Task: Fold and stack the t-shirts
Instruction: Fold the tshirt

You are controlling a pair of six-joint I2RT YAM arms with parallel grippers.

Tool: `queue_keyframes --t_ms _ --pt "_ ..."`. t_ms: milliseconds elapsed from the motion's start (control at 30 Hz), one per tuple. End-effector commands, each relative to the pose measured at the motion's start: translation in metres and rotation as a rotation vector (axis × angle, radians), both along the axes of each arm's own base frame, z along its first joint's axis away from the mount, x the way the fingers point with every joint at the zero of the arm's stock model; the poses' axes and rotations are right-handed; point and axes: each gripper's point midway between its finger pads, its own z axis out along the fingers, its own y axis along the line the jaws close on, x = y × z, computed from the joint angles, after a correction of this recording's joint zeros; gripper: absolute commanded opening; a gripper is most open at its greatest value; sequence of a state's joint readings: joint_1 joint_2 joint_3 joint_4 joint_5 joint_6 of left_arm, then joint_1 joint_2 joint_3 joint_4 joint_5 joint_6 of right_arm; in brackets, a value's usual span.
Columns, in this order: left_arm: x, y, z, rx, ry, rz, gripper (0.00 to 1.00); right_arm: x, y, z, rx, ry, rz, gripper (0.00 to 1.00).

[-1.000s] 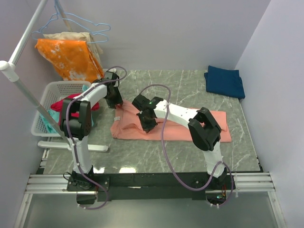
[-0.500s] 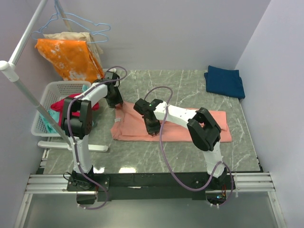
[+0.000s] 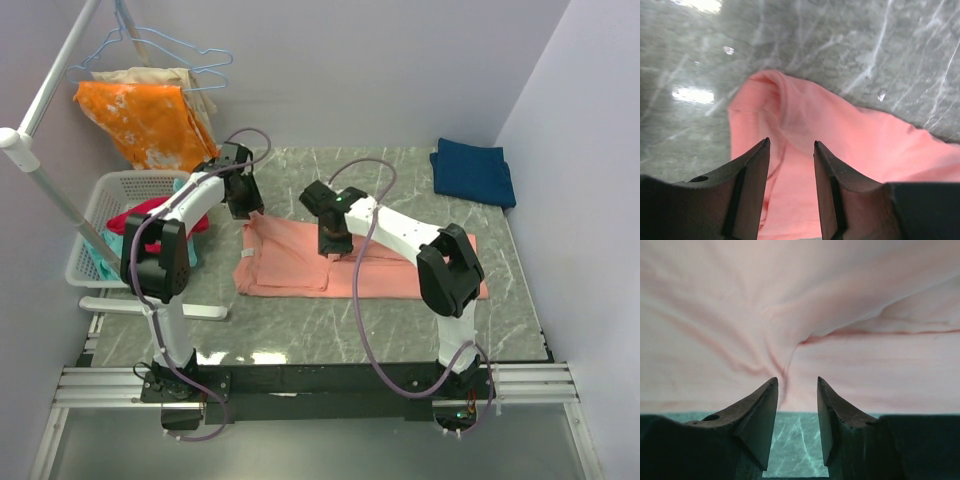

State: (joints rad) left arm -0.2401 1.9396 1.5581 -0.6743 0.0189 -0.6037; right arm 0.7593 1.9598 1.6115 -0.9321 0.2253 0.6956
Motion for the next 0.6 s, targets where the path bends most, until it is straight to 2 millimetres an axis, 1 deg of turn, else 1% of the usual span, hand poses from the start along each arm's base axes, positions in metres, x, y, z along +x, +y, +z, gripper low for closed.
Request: queue_keyframes --t_ms 0,67,100,133,167,233,267,300,333,400,433,500,567 --pt "0.004 -0.013 -0.006 -0.019 0.002 -0.039 0.46 0.032 -0.006 0.031 0.104 -0.071 -0.084 0.45" --pt "0.009 -0.013 -0.010 -0.015 0.003 -0.032 0.46 0.038 -0.010 0.032 0.116 -0.073 -0.098 0.45" --pt "0.012 -0.011 -0.017 0.000 0.009 -0.020 0.46 0.041 -0.012 0.031 0.113 -0.074 -0.108 0.45" --pt "0.016 -0.010 -0.017 0.004 0.002 -0.010 0.45 0.043 -0.014 0.030 0.114 -0.074 -0.115 0.45" --pt "0.020 -0.009 -0.019 0.009 -0.004 0.000 0.45 0.043 -0.016 0.028 0.118 -0.065 -0.121 0.44" --pt "0.025 -0.011 -0.026 0.005 -0.005 0.007 0.45 0.052 -0.022 0.027 0.138 -0.078 -0.148 0.44" --pt "0.030 -0.008 -0.027 0.024 -0.014 0.025 0.45 0.054 -0.024 0.024 0.146 -0.072 -0.155 0.44" --pt "0.033 -0.007 -0.035 0.034 -0.004 0.030 0.44 0.060 -0.028 0.022 0.162 -0.068 -0.172 0.44" --pt "0.038 -0.007 -0.032 0.036 -0.016 0.036 0.44 0.063 -0.031 0.021 0.169 -0.061 -0.184 0.44" --pt "0.042 -0.005 -0.041 0.054 -0.005 0.050 0.43 0.067 -0.035 0.017 0.177 -0.046 -0.187 0.44" --pt "0.047 -0.005 -0.038 0.056 -0.018 0.053 0.43 0.071 -0.040 0.018 0.176 -0.048 -0.198 0.43" --pt "0.053 -0.004 -0.042 0.066 -0.024 0.060 0.43 0.075 -0.042 0.017 0.175 -0.048 -0.193 0.43" --pt "0.060 -0.006 -0.039 0.063 -0.042 0.060 0.42 0.076 -0.043 0.015 0.176 -0.041 -0.191 0.43"
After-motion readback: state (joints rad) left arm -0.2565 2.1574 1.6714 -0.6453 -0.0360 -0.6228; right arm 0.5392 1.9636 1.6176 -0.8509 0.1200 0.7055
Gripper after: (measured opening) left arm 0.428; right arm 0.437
